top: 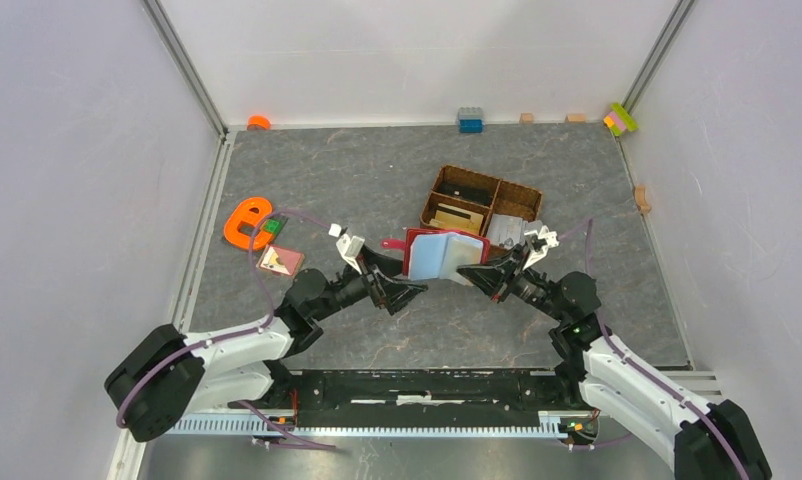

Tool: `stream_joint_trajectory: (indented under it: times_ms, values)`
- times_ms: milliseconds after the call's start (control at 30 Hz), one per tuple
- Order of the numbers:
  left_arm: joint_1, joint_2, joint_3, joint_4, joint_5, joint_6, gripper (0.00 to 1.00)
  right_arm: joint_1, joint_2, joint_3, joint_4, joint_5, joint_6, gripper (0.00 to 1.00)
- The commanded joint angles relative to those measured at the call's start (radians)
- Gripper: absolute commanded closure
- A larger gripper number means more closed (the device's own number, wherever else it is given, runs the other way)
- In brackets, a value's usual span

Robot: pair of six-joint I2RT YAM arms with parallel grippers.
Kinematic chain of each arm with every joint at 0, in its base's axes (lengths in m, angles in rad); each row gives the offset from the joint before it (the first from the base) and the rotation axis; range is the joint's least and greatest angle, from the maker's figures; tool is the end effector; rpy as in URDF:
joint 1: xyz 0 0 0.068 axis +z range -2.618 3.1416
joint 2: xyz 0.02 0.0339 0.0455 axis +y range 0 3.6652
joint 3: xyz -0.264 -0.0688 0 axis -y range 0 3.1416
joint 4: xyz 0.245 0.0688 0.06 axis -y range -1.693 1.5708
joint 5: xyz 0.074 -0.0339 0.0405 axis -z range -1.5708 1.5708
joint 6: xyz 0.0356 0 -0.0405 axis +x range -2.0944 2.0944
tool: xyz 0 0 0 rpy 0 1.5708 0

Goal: Take the credit cards out of the card holder
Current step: Remove the credit card from the card holder.

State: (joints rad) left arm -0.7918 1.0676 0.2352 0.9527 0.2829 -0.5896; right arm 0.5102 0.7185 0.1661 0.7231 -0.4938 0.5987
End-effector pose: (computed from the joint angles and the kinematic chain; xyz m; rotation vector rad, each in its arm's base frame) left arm 0.1400 -0.1560 0.2170 0.4121 1.5466 -1.3092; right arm 0.1359 0.0954 0.2277 -0.3770 1.4984 1.2423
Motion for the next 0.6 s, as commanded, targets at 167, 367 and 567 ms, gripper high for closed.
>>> stream_joint_trajectory:
  times_ms: [167, 367, 567]
  values:
    - [-0.013, 0.026, 0.052, 0.071, 0.026, 0.045, 0.0, -0.001, 0.108, 0.021, 0.159, -0.119, 0.068, 1.0]
    - [-0.012, 0.017, 0.056, 0.069, 0.036, 0.04, 0.19, -0.001, 0.181, 0.014, 0.254, -0.165, 0.123, 1.0]
    - [-0.012, 0.028, 0.061, 0.066, 0.026, 0.025, 0.45, 0.005, 0.213, 0.013, 0.285, -0.178, 0.137, 1.0]
